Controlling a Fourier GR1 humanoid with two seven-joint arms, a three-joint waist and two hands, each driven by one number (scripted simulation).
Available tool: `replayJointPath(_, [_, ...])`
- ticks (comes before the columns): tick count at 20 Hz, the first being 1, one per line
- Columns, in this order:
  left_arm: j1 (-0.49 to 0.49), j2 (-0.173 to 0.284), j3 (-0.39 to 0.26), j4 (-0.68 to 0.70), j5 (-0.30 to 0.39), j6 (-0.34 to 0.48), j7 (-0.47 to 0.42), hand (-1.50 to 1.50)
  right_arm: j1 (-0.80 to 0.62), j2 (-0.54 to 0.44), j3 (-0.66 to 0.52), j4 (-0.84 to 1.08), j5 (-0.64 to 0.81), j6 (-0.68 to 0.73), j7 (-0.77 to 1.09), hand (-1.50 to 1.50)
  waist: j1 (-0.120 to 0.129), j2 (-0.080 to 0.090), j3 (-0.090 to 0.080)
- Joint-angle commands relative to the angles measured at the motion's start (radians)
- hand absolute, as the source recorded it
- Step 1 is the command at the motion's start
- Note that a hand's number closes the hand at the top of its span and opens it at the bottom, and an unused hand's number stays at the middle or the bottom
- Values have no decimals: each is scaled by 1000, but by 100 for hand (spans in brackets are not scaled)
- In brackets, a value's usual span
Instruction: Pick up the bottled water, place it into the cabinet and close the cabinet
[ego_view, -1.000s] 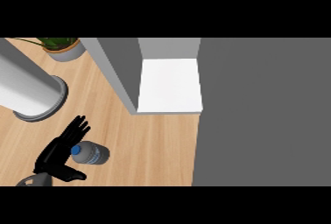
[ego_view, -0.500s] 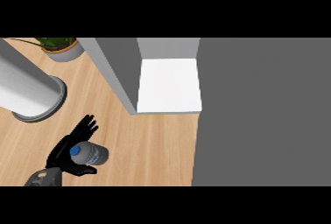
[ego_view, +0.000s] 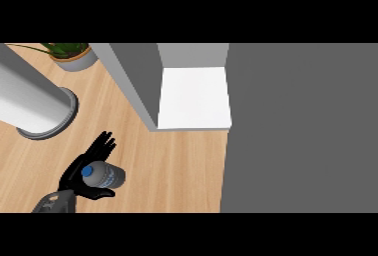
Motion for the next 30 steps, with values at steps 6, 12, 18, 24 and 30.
replayJointPath(6, [-49,-36,-4,64,45,-190,-19,-150,1,-4,0,17,-9,3,-5,-150,-12,8,-10])
replayJointPath(12, [-17,-73,-73,6,14,-206,-19,-150,-1,-13,-15,-11,-37,-2,24,-150,-4,4,-9])
replayJointPath(18, [-8,-97,-83,-22,40,-217,-22,150,12,-7,13,16,-18,3,-14,-150,-1,2,-8])
replayJointPath(24, [26,-114,-121,-45,16,-172,-67,150,30,-3,43,-20,7,-20,-3,-150,1,2,-9])
replayJointPath(30, [31,-84,58,-51,186,1,-60,150,20,-17,15,-17,-8,-15,0,-150,6,2,-9])
